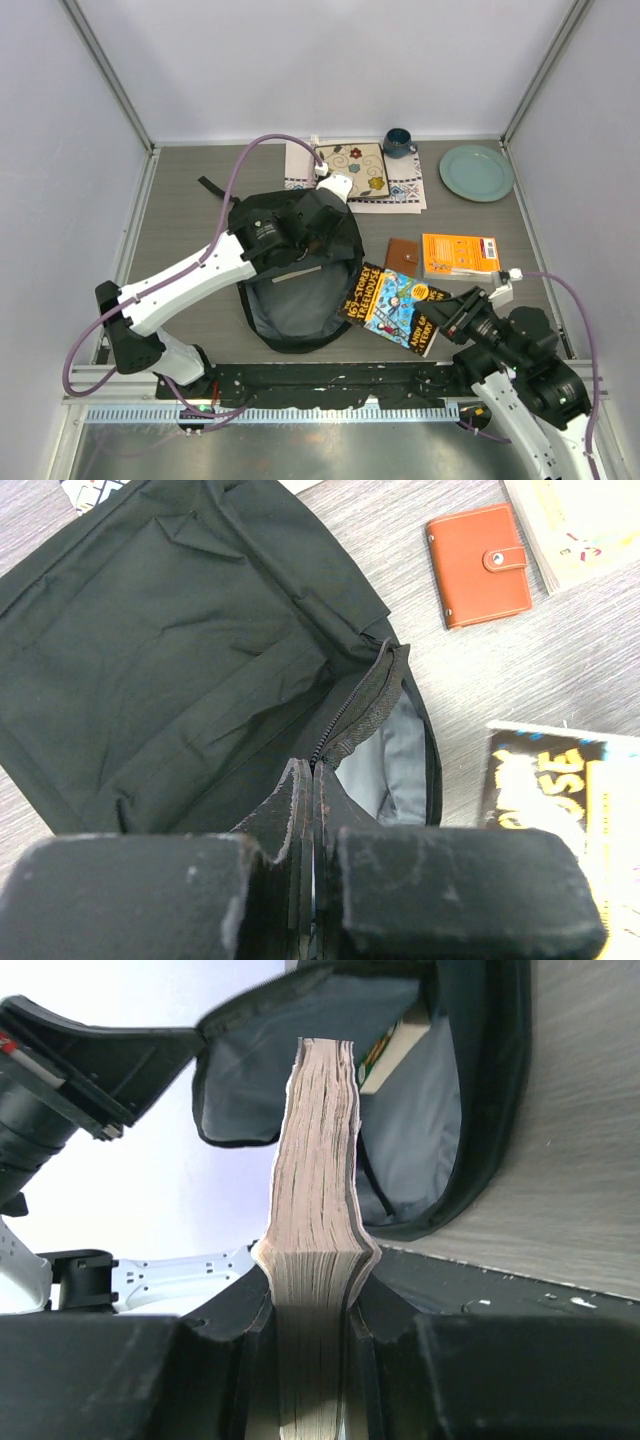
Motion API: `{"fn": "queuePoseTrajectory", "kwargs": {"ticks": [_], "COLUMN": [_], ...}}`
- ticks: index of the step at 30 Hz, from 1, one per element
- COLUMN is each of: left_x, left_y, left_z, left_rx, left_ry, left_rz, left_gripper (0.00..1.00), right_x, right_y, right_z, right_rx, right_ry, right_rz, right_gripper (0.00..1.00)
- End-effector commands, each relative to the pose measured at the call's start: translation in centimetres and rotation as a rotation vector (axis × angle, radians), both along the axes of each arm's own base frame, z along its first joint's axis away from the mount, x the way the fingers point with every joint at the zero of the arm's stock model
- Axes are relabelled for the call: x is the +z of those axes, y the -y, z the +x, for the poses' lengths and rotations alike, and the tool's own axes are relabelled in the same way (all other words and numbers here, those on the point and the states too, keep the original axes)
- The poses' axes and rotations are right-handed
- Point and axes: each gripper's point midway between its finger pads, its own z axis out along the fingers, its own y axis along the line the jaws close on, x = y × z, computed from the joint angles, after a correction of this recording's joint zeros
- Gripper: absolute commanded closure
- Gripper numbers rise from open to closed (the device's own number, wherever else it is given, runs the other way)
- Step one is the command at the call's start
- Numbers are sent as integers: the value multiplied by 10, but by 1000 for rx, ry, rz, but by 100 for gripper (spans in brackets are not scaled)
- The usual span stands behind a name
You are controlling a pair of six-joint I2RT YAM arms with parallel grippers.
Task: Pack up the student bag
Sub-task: Place the book in the student bag.
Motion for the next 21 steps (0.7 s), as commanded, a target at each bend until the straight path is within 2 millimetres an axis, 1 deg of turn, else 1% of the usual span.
{"fn": "queuePoseTrajectory", "kwargs": {"ticks": [1, 2, 5, 6, 7, 8, 9, 10, 11, 12, 13, 15, 16, 19, 20, 21], "left_x": [41, 48, 59, 60, 63, 66, 68, 71, 70, 73, 75, 76, 79, 82, 84, 83], "left_y": [15, 17, 23, 24, 26, 27, 29, 30, 31, 32, 31, 32, 30, 32, 32, 33], "left_z": [8, 9, 11, 12, 12, 12, 12, 11, 11, 11, 11, 10, 9, 9, 9, 9], "left_rx": [23, 28, 28, 31, 30, 26, 24, 21, 19, 18, 21, 22, 24, 21, 18, 16], "left_ry": [62, 68, 78, 78, 80, 83, 85, 85, 85, 91, 96, 103, 107, 114, 119, 118], "left_rz": [-127, -146, -178, -187, -197, -208, -221, -235, -239, -254, -265, -280, -294, -315, -322, -322], "left_gripper": [100, 100, 100, 100, 100, 100, 100, 100, 100, 100, 100, 100, 100, 100, 100, 100], "right_x": [22, 20, 13, 18, 17, 9, 13, 11, 0, 5, -4, -7, -12, -18, -15, -19], "right_y": [-31, -33, -37, -39, -41, -45, -48, -49, -52, -54, -56, -60, -62, -67, -69, -71], "right_z": [-4, -2, 9, 12, 15, 20, 26, 30, 38, 43, 49, 61, 64, 75, 78, 83], "right_rx": [143, 153, 143, 147, 157, 155, 158, 153, 139, 136, 133, 122, 123, 122, 124, 123], "right_ry": [23, 13, -4, 16, 12, -23, -1, -4, -42, -17, -36, -44, -57, -64, -48, -65], "right_rz": [215, 219, 197, 208, 210, 214, 229, 235, 237, 255, 255, 254, 245, 226, 232, 233], "right_gripper": [100, 100, 100, 100, 100, 100, 100, 100, 100, 100, 100, 100, 100, 100, 100, 100]}}
